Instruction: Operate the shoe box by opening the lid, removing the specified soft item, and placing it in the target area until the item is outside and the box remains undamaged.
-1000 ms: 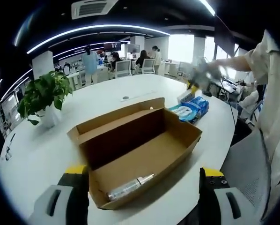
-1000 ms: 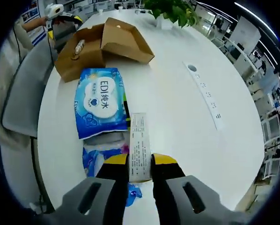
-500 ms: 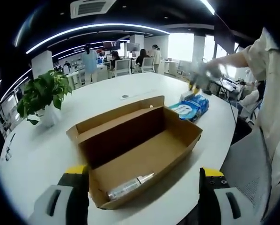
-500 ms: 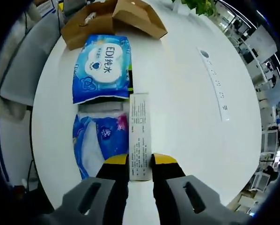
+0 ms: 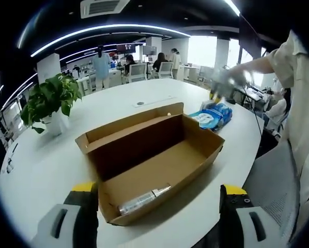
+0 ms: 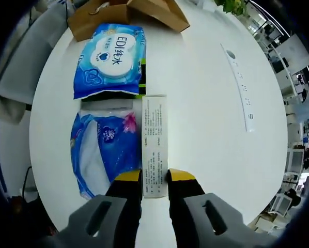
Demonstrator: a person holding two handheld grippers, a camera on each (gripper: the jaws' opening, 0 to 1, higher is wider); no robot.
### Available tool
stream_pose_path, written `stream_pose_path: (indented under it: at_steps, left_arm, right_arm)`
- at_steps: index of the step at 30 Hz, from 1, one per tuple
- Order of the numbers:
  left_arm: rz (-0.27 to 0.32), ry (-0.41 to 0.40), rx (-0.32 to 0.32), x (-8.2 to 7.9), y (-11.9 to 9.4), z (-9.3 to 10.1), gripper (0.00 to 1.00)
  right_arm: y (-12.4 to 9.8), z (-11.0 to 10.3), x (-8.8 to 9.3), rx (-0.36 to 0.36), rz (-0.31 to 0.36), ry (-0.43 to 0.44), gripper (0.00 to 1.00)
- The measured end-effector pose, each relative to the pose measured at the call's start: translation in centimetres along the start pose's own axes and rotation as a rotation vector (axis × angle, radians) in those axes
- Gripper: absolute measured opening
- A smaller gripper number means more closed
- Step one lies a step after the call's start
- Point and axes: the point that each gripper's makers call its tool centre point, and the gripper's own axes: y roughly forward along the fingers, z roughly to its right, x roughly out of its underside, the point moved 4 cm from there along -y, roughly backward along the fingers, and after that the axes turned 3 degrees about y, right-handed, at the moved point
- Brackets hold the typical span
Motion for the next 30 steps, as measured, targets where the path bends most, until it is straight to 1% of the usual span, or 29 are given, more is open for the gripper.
stream_pose_path:
  at_steps: [4, 7, 11, 15, 19, 24, 29, 30]
  left_arm:
    - [-0.002, 0.001, 0.000, 0.1, 0.0, -0.1, 1.00]
    - [-0.002, 0.005, 0.002, 0.1, 0.0, -0.1, 1.00]
    - [-0.002, 0.013, 0.006, 0.1, 0.0, -0.1, 0.99]
    - [-0.001, 0.025, 0.010, -0.1, -0.2, -0.4, 0.99]
    - [-0.001, 0.045, 0.014, -0.4, -0.4, -0.6, 0.99]
    - [0.002, 0.046, 0.025, -0.6, -0.5, -0.9, 0.98]
    - [-0.011, 0.074, 0.041, -0.7, -0.6, -1.3, 0.97]
    - [-0.012, 0.079, 0.043, -0.8, -0.6, -1.5, 0.97]
  right_arm:
    - [0.1, 0.0, 0.3, 0.014, -0.016, -0.013, 0.22]
    - [-0.1, -0.1, 0.4, 0.022, -0.021, -0.014, 0.24]
    - [-0.5, 0.0, 0.5, 0.052, -0.022, 0.006, 0.30]
    - [-1.4, -0.1, 0.5, 0.086, -0.012, 0.037, 0.39]
    - [-2.1, -0.3, 0.6, 0.104, -0.001, 0.076, 0.43]
    - [-3.5, -1.1, 1.1, 0.135, 0.003, 0.119, 0.53]
    - [-4.9, -1.9, 1.3, 0.172, 0.027, 0.163, 0.62]
    - [-5.3, -2.1, 1.3, 0.183, 0.035, 0.175, 0.63]
